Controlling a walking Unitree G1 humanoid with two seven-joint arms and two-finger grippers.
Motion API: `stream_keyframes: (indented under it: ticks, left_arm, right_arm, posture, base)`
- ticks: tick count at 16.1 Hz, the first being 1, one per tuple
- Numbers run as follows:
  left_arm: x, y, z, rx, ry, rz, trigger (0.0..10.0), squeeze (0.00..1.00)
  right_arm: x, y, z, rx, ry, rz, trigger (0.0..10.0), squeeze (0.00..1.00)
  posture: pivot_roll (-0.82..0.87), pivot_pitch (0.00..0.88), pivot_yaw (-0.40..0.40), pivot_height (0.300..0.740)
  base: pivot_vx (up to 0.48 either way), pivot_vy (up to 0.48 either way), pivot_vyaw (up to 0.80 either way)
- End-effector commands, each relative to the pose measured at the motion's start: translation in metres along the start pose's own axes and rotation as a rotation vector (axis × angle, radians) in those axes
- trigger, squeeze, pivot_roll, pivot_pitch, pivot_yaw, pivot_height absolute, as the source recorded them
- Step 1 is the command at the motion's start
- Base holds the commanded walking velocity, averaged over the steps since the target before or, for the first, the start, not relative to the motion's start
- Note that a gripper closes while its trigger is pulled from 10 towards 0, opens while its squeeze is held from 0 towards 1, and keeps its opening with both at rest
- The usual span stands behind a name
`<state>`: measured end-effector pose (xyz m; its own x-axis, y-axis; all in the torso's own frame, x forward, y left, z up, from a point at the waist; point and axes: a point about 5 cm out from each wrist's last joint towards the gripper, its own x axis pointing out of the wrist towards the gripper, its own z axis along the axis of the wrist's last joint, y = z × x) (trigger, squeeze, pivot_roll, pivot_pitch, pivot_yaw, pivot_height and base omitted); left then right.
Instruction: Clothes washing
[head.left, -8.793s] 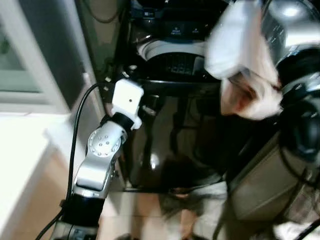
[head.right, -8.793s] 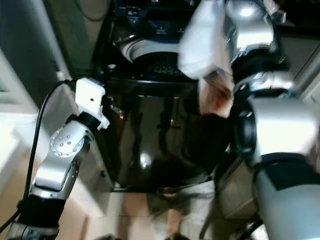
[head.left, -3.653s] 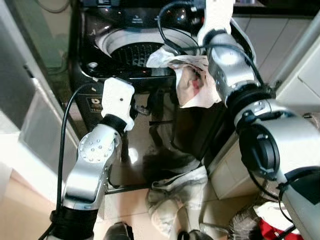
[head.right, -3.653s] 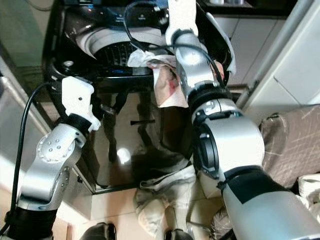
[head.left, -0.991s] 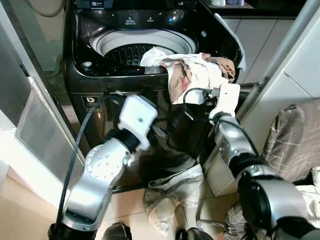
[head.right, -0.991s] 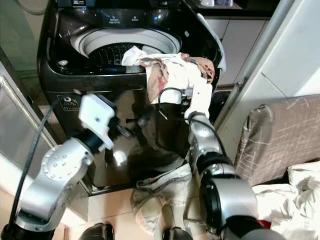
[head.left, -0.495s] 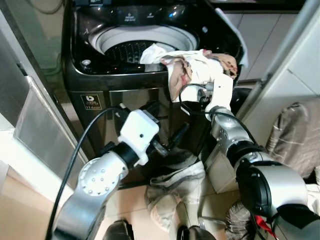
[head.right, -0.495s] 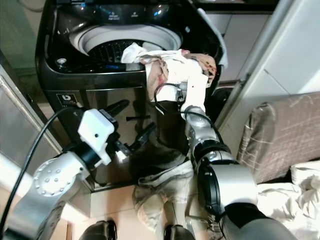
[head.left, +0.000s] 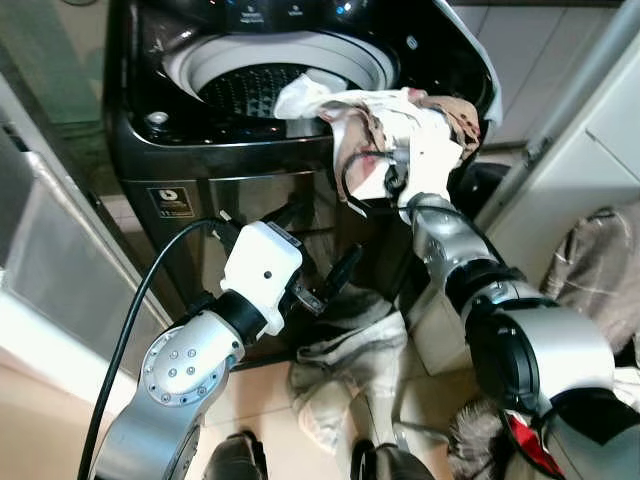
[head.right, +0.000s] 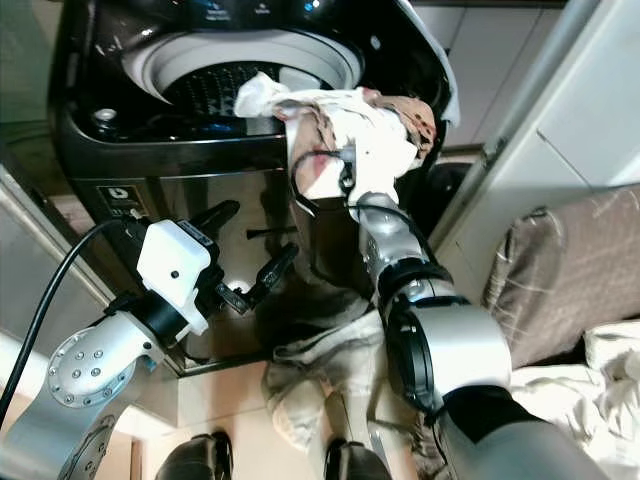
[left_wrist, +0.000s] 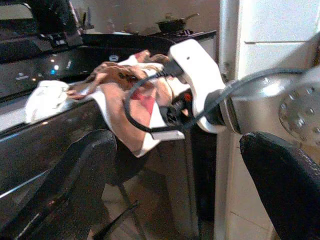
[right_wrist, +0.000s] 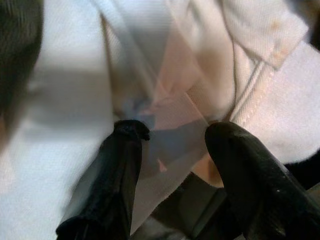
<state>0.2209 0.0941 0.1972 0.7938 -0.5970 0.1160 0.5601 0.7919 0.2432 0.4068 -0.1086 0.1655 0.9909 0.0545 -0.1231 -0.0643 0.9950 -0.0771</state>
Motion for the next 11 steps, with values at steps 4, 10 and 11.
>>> stream_keyframes:
  ticks: [4,10,11]
  left_arm:
    - [0.013,0.005,0.001,0.001,-0.036,0.022,10.0,0.00]
    - [0.042,0.016,-0.003,0.013,-0.079,0.067,10.0,0.00]
    - [0.043,0.016,-0.004,0.025,-0.078,0.071,10.0,0.00]
  right_arm:
    - [0.003,0.020,0.120,-0.019,-0.375,0.093,10.0,0.00]
    - [-0.005,0.018,0.149,0.021,-0.556,0.165,10.0,0.00]
    - [-0.005,0.015,0.139,0.021,-0.545,0.160,10.0,0.00]
  posture:
    - [0.18,0.082,-0.089,0.740]
    - [0.08,0.000,-0.103,0.740]
    - [0.07,0.000,-0.103,0.740]
  base:
    - [0.000,0.000,0.00]
    - [0.000,0.000,0.00]
    - [0.000,0.000,0.00]
